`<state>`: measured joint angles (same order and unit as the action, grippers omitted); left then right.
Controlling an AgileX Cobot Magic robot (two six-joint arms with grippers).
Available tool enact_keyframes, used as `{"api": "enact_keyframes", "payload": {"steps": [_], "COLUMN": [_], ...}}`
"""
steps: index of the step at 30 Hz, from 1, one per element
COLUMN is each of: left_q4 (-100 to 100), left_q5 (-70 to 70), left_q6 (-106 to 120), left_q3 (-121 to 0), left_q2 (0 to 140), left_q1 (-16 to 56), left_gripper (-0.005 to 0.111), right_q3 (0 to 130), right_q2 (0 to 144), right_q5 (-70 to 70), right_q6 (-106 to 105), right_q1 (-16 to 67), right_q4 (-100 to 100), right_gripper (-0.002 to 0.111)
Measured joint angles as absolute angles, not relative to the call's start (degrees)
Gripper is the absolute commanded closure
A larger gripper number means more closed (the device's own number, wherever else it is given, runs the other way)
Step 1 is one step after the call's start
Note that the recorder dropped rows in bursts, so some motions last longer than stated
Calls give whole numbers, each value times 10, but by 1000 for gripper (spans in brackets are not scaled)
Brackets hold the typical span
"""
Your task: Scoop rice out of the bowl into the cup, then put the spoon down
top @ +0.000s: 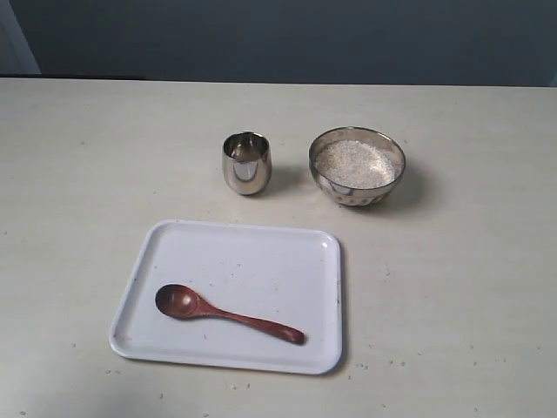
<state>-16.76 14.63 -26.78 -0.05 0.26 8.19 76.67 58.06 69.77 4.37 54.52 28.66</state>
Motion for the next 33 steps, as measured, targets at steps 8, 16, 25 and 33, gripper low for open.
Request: {"api": "enact_keyframes", "payload": {"steps": [8,16,25,33], "left_q4": [-168,-168,-168,-168], "left_q5": [146,146,146,146], "left_q6": [-268,-268,-268,-268], "left_q3": [-1,-1,-1,-1], "left_q2": [3,3,3,3], "left_q1": [82,82,82,82], "left_gripper": [106,106,106,106], "right_q3": [758,718,505,264], "right_q2": [482,455,330,150], "right_q5": [699,646,439,307], "right_q6": [56,77,77,77], "right_q1": [545,457,212,73], "right_q4": [223,175,114,68], "right_gripper": [108,108,108,108]}}
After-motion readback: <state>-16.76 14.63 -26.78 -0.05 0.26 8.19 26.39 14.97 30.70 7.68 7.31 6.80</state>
